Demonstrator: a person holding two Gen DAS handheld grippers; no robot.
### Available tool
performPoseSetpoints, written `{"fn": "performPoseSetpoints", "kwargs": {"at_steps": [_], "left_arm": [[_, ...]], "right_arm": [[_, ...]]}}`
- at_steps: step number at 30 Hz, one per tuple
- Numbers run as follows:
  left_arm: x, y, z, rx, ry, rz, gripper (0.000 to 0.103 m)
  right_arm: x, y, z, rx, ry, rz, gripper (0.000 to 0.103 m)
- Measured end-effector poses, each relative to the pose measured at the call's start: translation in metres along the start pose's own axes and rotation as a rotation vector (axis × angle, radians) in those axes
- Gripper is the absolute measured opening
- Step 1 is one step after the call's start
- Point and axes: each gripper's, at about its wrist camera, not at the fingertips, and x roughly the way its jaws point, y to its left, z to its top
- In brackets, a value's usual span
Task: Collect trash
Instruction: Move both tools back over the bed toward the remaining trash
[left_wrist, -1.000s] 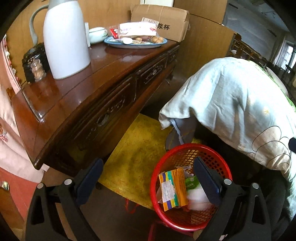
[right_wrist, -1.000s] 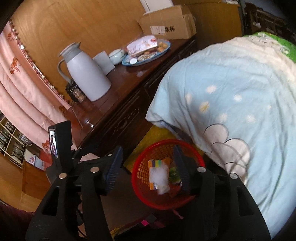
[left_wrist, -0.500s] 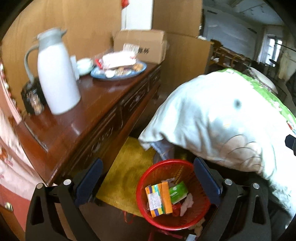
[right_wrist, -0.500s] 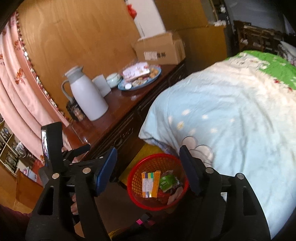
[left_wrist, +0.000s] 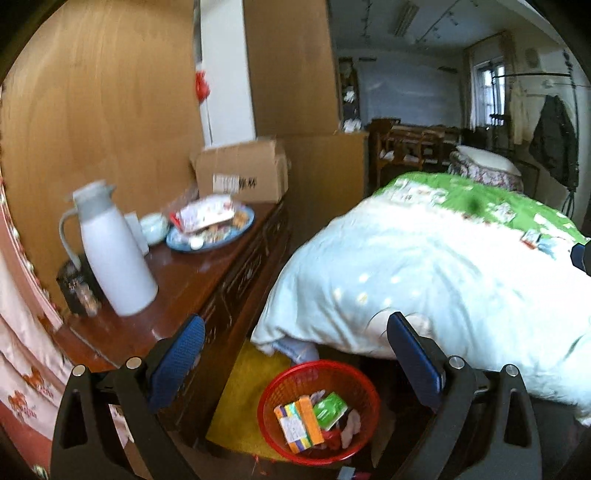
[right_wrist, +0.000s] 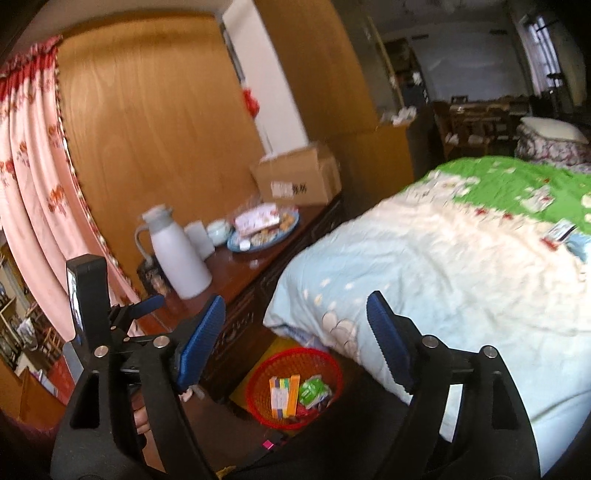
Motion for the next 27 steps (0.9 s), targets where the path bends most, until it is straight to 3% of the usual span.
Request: {"fn": "performPoseSetpoints", "kwargs": {"at_steps": [4,7,13,20,24,27], "left_arm": [[-0.028,-0.017,0.018,0.003,-0.058,-0.043,0.097],[-0.054,-0.036,0.032,0.001,-0.113,-0.117,0.097],[-0.07,-0.082,0.051,0.023,-0.123,-0.241,0.097],[-0.034,-0.155,0.059,0.11,-0.044,-0.376,0.097],[-0.004,-0.192,0.069,0.156,-0.028,-0.403,0.097],[0.015,-0.219,0.083,0.19,-0.026,-0.424,0.097]], "right_arm": [[-0.041,-0.006,0.008,-0.008,-0.088,-0.034,0.083],[-0.074,-0.018,0.012,0.005,-0.156,-0.066,0.088],[-0.13,-0.06,0.019,0.094,-0.256,-0.154,0.091],[-0.159,-0.129,0.018,0.203,-0.31,-0.309,0.092],[-0.162,-0.173,0.013,0.315,-0.314,-0.38,0.092],[-0.163,-0.197,0.011,0.348,-0.323,-0.488,0.092]]}}
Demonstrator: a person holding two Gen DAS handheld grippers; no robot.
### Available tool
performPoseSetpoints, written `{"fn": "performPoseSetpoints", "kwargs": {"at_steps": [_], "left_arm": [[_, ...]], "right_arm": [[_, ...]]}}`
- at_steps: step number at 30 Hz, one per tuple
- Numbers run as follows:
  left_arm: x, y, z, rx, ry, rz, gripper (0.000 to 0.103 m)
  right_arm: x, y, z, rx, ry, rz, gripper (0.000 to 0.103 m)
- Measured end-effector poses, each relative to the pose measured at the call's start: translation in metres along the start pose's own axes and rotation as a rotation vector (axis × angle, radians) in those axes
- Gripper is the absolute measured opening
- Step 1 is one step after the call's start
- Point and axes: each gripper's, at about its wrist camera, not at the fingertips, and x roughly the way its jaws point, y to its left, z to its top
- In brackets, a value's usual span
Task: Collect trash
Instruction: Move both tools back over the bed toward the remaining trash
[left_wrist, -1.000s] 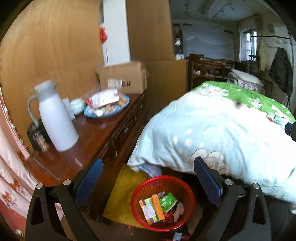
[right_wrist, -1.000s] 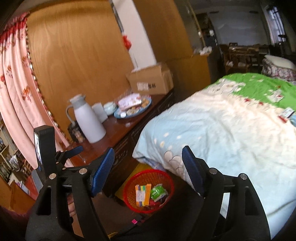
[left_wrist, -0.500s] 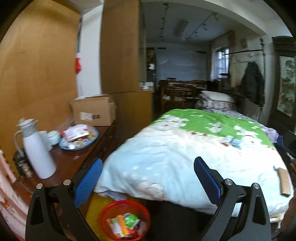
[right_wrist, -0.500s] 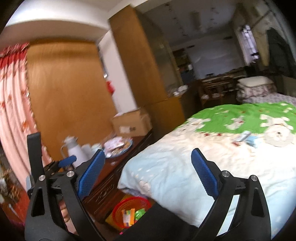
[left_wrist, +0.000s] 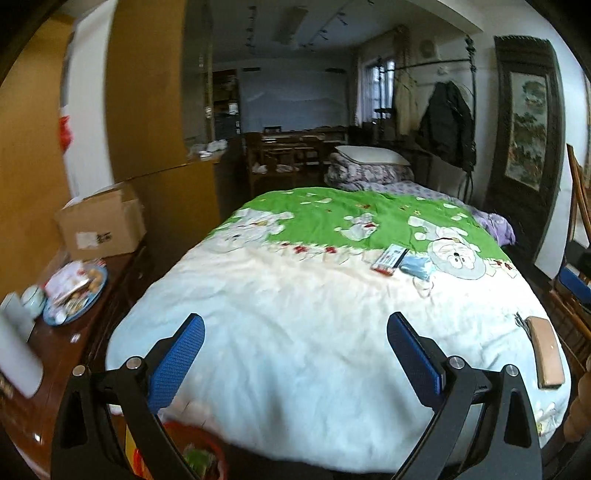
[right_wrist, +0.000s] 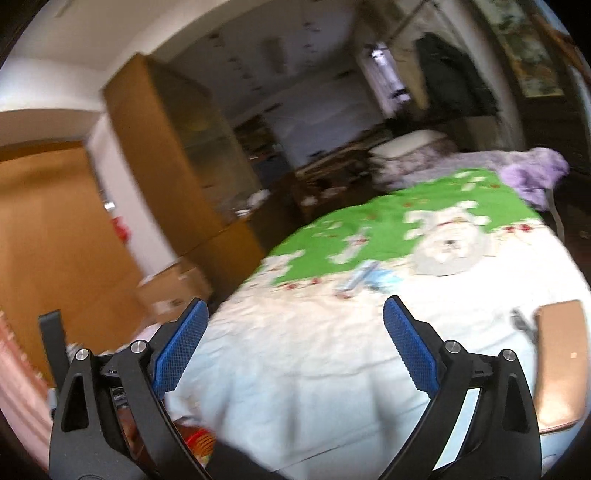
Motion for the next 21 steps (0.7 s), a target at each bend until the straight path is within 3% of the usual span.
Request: {"fn": "performPoseSetpoints", "kwargs": {"at_steps": [6,14,21], "left_arm": [[0.061,-0.033,0.032,0.068,0.003,-0.047,0.097],[0.162,-0.072,0.05,0.144,0.095,-0.079,0.097],[0.241,-0.096,0.056,0.176,0.145,-0.09,0.097]], "right_arm": [[0.037,-0.025,0.004,-0.028,0.002,-0.149,0.092],[0.104,-0.059,0.002,-0.051,0.062,-0.305,0.092],[0.147,-0.091,0.004,-0.01,0.098,-0.371,0.092]]}}
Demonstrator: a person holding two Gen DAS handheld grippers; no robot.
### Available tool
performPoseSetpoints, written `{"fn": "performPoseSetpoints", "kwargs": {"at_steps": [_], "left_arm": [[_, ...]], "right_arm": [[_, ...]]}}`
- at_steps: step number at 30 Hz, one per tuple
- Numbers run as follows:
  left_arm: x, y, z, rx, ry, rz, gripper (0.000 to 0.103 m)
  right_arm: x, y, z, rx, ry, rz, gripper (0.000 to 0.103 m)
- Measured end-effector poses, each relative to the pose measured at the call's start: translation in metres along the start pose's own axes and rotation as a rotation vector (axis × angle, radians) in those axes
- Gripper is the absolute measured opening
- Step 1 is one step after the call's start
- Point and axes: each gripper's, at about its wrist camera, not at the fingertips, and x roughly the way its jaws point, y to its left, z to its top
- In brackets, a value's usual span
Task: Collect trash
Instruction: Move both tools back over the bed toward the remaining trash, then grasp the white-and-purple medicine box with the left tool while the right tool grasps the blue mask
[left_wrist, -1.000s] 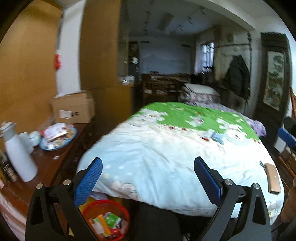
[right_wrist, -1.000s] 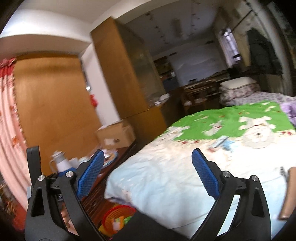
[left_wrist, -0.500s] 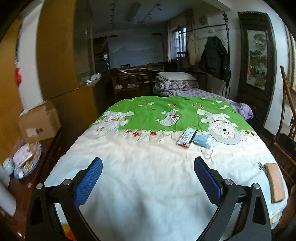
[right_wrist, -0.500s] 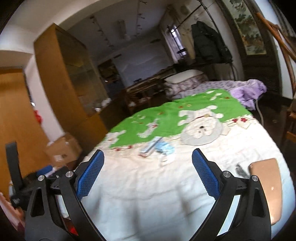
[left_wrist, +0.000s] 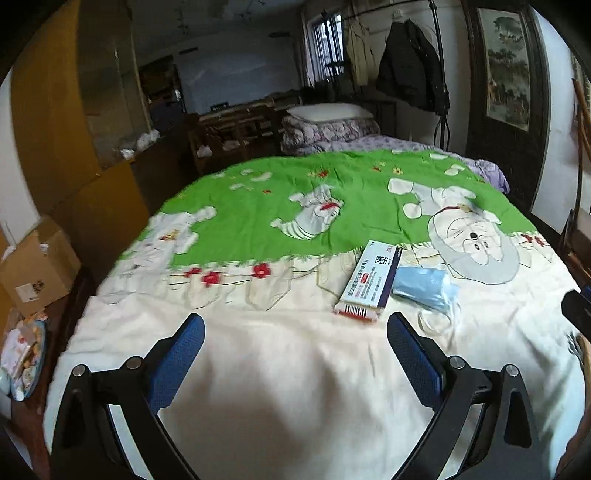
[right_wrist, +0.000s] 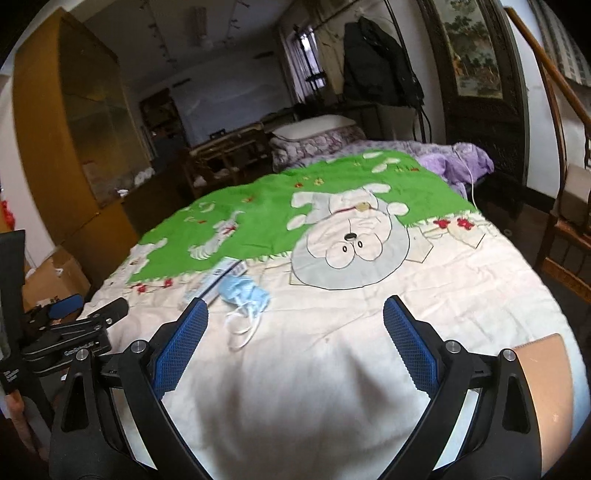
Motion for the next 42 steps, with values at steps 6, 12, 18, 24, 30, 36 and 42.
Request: {"fn": "performPoseSetpoints", "kwargs": {"at_steps": [6,12,18,24,30,36,42], "left_arm": [[0.062,-0.006,0.014,-0.031,0.077,-0.073,0.097],[0.099,-0.018,0.019,0.004,0.103,-0.108,0.097],[0.12,-0.03,0.02,0.031,0.099,-0.134,0.097],[0.131,-0.036,0.017,0.032,0.129,-0.131,0.097],[0.14,-0.033,0.019,0.001,0.149,-0.104,0.097],[0.123,-0.016,0.018,-0.072,0.052,-0.149,0.083],[0.123,-0.027,0.027,-0.006,0.026,-0.1,0.083]], "right_arm": [[0.035,0.0,-0.006,0.003,0.045,0.0,0.092],[0.067,0.005,-0.017,-0.028,0.12,-0.002,0.092],[0.086,-0.001,-0.02,0.006,0.205,0.025,0.092],[0.096,-0.012,-0.024,0.074,0.253,0.054,0.093],[0.099,-0.009,-0.024,0.058,0.27,0.049,0.096],[0.098,-0.009,-0.024,0.06,0.27,0.052,0.096],[0.098,-0.009,-0.024,0.061,0.27,0.055,0.096]]}}
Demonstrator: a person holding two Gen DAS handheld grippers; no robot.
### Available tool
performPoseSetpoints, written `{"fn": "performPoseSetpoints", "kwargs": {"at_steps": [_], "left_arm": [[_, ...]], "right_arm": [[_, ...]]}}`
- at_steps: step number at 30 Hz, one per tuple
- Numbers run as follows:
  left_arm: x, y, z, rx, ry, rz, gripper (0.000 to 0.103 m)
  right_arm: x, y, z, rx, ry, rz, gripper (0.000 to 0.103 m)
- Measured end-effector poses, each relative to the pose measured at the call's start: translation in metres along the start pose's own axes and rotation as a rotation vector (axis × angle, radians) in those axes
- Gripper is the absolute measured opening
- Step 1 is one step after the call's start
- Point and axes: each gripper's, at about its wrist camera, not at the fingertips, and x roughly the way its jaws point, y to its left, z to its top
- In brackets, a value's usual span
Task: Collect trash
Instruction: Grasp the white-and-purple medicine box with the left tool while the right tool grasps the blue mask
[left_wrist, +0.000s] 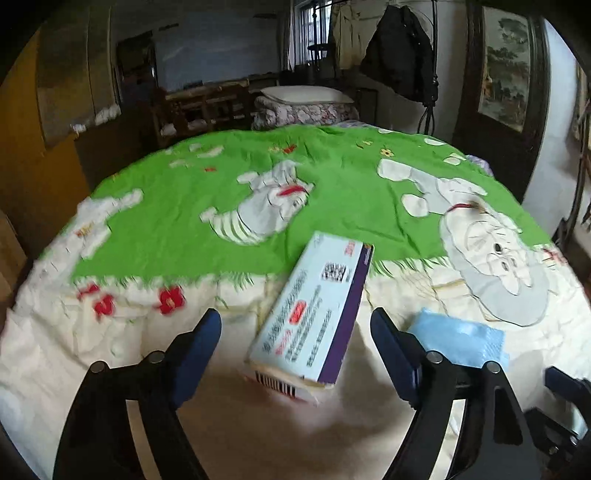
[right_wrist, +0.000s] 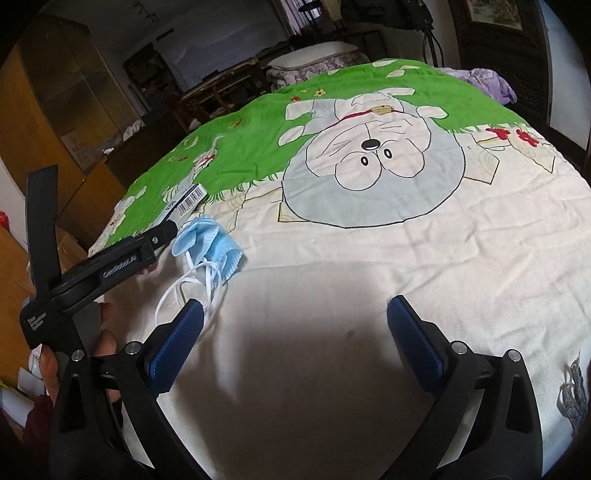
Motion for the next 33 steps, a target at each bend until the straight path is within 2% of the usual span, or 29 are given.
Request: {"fn": "performPoseSetpoints", "kwargs": {"at_steps": [2,6,8,9,10,13,16,20,24,27,30,33], "left_arm": [[0.002,-0.002,0.006,0.032,-0.015,0.027,0.085],[0.019,-0.001,0.01,0.046,0.036,0.013,0.084],[0.024,0.003,0.011,0.026,0.056,-0.02,0.065],[0.025,0.006,0.01,0.011,0.065,-0.04,0.047],[0.025,0.01,0.008,-0.006,0.069,-0.052,0.047],[0.007,0.021,0.001,-0.058,0.012,-0.042,0.045],[-0.012,0.024,-0.017,-0.058,0.014,-0.022,0.045],[-0.049,0.034,-0.056,-0.03,0.033,0.006,0.046],[-0.069,0.05,-0.083,-0.078,0.069,0.025,0.046],[-0.07,0.054,-0.088,-0.11,0.081,0.038,0.047],[-0.062,0.049,-0.088,-0.096,0.114,0.093,0.064],[-0.06,0.051,-0.087,-0.105,0.127,0.117,0.076]], "right_arm": [[0.0,0.0,0.0,0.001,0.0,0.001,0.096],[-0.001,0.0,0.0,0.002,-0.001,0.006,0.097],[0.0,0.0,0.0,0.004,-0.002,0.009,0.097],[0.0,0.0,0.0,0.006,-0.002,0.011,0.097],[0.0,-0.001,0.001,0.008,-0.003,0.013,0.097],[0.0,-0.001,0.001,0.008,-0.003,0.014,0.097],[0.0,-0.001,0.001,0.007,-0.003,0.013,0.097],[0.0,-0.001,0.001,0.007,-0.003,0.013,0.097],[0.0,-0.001,0.001,0.005,-0.003,0.01,0.097],[-0.003,-0.002,0.001,0.01,-0.016,0.017,0.097],[-0.01,-0.005,0.001,0.027,-0.051,0.023,0.097],[-0.015,-0.005,0.001,0.028,-0.074,0.024,0.097]]}}
